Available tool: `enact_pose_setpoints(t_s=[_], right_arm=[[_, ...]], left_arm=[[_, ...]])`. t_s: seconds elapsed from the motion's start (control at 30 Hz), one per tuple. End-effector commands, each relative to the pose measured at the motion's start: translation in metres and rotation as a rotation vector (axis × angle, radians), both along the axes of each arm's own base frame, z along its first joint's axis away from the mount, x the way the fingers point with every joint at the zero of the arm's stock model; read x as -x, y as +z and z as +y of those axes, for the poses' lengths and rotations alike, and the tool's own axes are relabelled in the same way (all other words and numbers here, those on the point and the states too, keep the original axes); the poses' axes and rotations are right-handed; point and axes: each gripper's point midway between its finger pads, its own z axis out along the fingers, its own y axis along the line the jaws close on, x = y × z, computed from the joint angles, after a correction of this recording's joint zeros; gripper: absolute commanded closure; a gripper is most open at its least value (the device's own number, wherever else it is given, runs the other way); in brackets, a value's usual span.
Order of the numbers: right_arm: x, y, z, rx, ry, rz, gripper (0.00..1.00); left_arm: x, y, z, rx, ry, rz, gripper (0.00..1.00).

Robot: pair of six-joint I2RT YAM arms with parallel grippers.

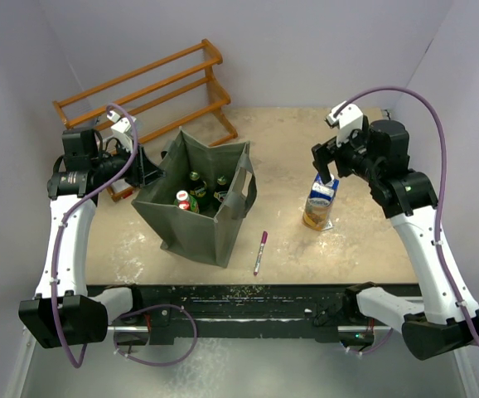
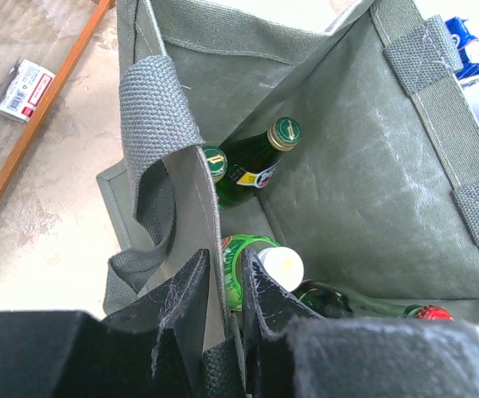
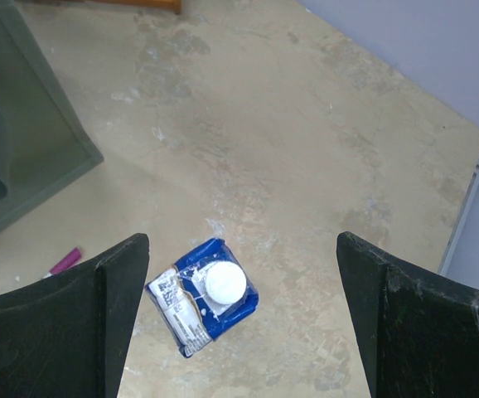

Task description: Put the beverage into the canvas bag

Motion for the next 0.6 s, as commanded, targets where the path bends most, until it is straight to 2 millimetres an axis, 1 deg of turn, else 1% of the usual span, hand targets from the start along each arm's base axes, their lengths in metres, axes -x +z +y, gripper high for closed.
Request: enact_pose_setpoints(t_s=[0.0, 0.1, 0.2, 0.3, 0.57], right_arm=[[0.012, -0.001, -0.001, 0.041, 0.051, 0.015, 0.05], [0.019, -0.007, 0.001, 0.053, 0.081, 0.057, 0.04], [0.026, -0.022, 0.002, 0.072, 0.101, 0.126, 0.03], [0.027, -0.035, -0.001, 0.098, 0.096, 0.172, 0.01], [0.028, -0.055, -0.004, 0.15, 0.125, 0.24, 0.0]], left_arm=[[-0.002, 0.009, 0.002, -0.018, -0.004, -0.065, 0.75], [-0.002, 0.009, 0.003, -0.02, -0.001, -0.068, 0.75], [-0.002, 0.01, 0.003, -0.025, 0.002, -0.071, 0.75], [-0.001, 0.009, 0.003, -0.023, 0.0, -0.068, 0.75], [0.0, 0.009, 0.003, -0.022, 0.003, -0.065, 0.75]])
